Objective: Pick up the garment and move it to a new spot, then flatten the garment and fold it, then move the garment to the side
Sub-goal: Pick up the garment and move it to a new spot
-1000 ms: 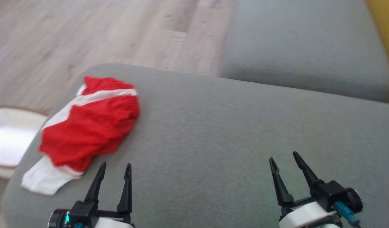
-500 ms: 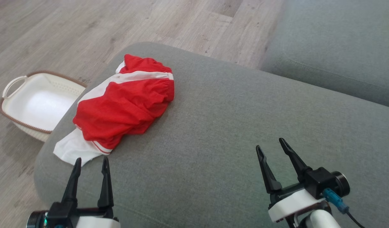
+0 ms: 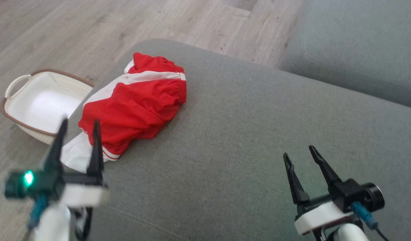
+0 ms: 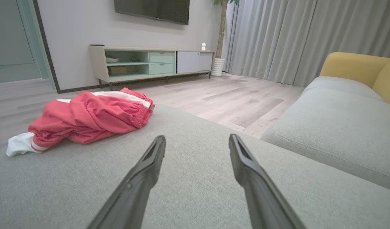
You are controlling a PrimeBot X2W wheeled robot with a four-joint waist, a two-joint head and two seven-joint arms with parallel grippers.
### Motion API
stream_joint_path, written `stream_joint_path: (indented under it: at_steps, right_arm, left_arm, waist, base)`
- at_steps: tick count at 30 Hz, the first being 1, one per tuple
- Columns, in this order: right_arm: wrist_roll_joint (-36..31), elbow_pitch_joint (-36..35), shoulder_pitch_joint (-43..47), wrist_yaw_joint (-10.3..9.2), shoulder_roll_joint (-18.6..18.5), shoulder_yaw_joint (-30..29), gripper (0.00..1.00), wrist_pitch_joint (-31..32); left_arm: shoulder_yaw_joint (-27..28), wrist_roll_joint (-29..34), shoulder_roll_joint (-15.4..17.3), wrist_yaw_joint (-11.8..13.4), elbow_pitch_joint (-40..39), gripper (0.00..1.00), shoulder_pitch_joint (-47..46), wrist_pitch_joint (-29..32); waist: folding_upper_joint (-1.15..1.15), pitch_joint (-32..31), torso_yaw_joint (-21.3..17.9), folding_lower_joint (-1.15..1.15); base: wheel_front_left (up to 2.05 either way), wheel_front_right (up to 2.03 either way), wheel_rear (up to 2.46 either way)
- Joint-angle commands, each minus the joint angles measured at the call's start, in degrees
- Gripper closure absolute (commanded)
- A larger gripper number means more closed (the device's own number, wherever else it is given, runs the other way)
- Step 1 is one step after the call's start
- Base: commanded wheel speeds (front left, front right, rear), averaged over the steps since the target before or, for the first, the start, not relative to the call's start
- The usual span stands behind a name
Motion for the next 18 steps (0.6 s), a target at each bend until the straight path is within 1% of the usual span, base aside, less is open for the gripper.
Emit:
stream_joint_path:
  at_steps: [1,4,5,9,12,14,18]
  right_arm:
    - [-1.4,-2.4,-1.4,-0.04,-1.0,1.0,0.00,-0.6]
    - [-2.2,-2.8,-2.2,-0.04,-2.8,0.8,0.00,-0.6]
    - [-2.2,-2.8,-2.2,-0.04,-2.8,0.8,0.00,-0.6]
    - [-2.6,-3.7,-3.7,-0.04,-5.5,0.5,0.00,-0.6]
    - [-2.8,-4.6,-5.2,-0.04,-7.7,0.7,0.00,-0.6]
    - [-2.9,-5.3,-6.3,-0.04,-9.1,0.2,0.00,-0.6]
    - [-3.6,-7.4,-8.6,-0.04,-11.6,-2.1,0.00,-0.6]
  left_arm:
    - [1.1,-0.2,2.6,-0.5,-1.2,0.00,-7.4,-0.5]
    - [-0.1,-0.6,5.1,-0.9,0.2,0.00,-14.6,0.0]
    - [-0.1,-0.6,5.1,-0.9,0.2,0.00,-14.6,0.0]
    - [-3.8,-3.1,8.3,-1.3,4.1,0.00,-25.0,3.2]
    - [-9.4,-6.8,11.3,-1.4,8.6,0.00,-32.6,6.9]
    - [-13.0,-10.2,12.7,-1.4,12.1,0.00,-37.4,10.3]
    - [-17.2,-16.6,14.1,-1.4,20.8,0.00,-47.0,17.8]
  waist:
    - [0.00,3.4,-2.2,0.00]
    - [0.00,6.3,-3.6,0.00]
    - [0.00,6.3,-3.6,0.00]
    - [0.00,10.3,-5.0,0.00]
    - [0.00,13.6,-6.1,0.00]
    - [0.00,15.7,-6.3,0.00]
    - [0.00,20.1,-6.7,0.00]
  base:
    - [0.00,0.00,0.00]
    - [0.00,0.00,0.00]
    - [0.00,0.00,0.00]
    - [0.00,0.00,0.00]
    - [0.00,0.00,0.00]
    - [0.00,0.00,0.00]
    - [0.00,0.00,0.00]
